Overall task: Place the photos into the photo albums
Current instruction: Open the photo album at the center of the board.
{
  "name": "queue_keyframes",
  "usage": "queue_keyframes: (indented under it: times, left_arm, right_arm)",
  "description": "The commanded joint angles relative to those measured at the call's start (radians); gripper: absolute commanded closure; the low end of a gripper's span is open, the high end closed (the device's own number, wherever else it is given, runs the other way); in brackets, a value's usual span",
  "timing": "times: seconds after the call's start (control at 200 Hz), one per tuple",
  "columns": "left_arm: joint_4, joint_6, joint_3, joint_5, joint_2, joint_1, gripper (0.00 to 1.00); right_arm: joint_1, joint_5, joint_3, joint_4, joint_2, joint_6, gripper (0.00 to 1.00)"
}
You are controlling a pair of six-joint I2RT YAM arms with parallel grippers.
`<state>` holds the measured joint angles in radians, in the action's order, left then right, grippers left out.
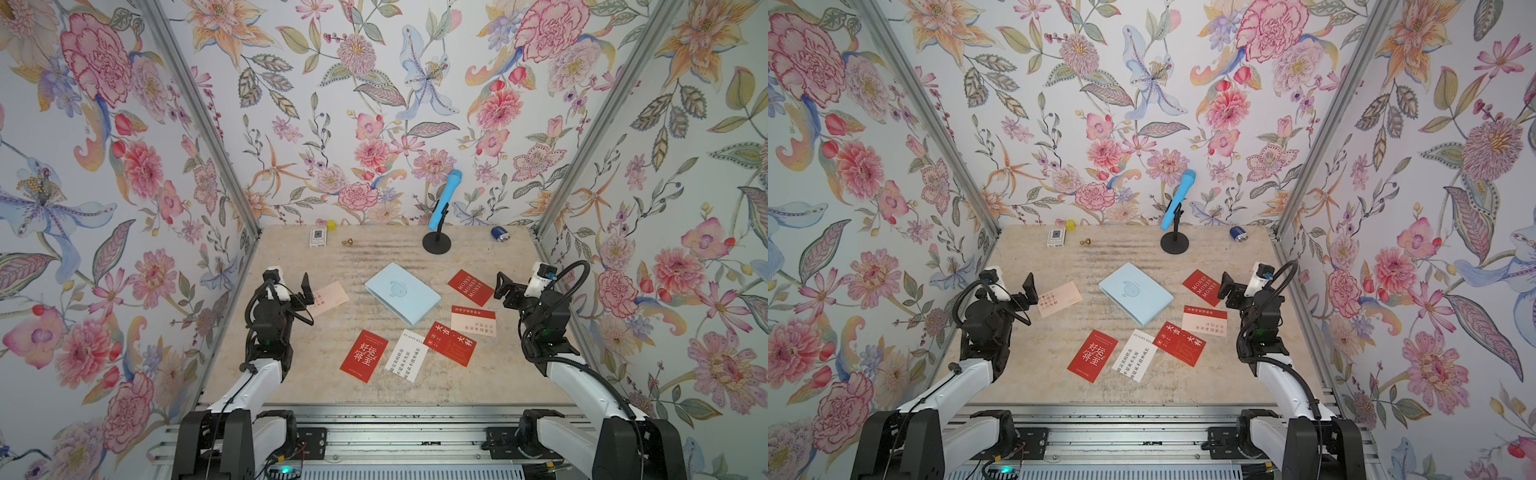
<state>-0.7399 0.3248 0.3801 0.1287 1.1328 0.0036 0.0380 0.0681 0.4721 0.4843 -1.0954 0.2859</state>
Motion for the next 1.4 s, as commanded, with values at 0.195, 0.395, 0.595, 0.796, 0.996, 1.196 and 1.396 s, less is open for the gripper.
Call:
queue_keyframes:
  times: [0.195, 0.395, 0.595, 0.796, 0.996, 1.196, 1.396]
  left_arm:
    - [0.071, 0.360, 0.213, 0.554, 0.340, -0.040, 0.00]
    - [0.221, 0.339, 0.469, 0.585, 0.616, -0.115, 0.00]
    - [0.287, 0.340, 0.725, 0.606, 0.850, -0.173, 0.01]
    - [0.501, 0.237, 0.968, 0.569, 1.017, -0.222, 0.03]
    - [0.542, 0.223, 1.011, 0.576, 1.077, -0.230, 0.05]
    - [0.504, 0.239, 0.975, 0.627, 1.093, -0.229, 0.09]
    - [0.473, 0.251, 0.913, 0.666, 1.073, -0.230, 0.14]
  right_arm:
    - [0.317, 0.252, 0.177, -0.376, -0.281, 0.170, 0.00]
    - [0.394, 0.291, 0.223, -0.331, -0.411, 0.248, 0.00]
    - [0.399, 0.315, 0.270, -0.317, -0.518, 0.289, 0.05]
    - [0.405, 0.332, 0.327, -0.290, -0.614, 0.319, 0.12]
    - [0.405, 0.326, 0.398, -0.304, -0.689, 0.322, 0.22]
    - [0.414, 0.315, 0.468, -0.333, -0.754, 0.319, 0.35]
    - [0.414, 0.282, 0.516, -0.356, -0.789, 0.308, 0.44]
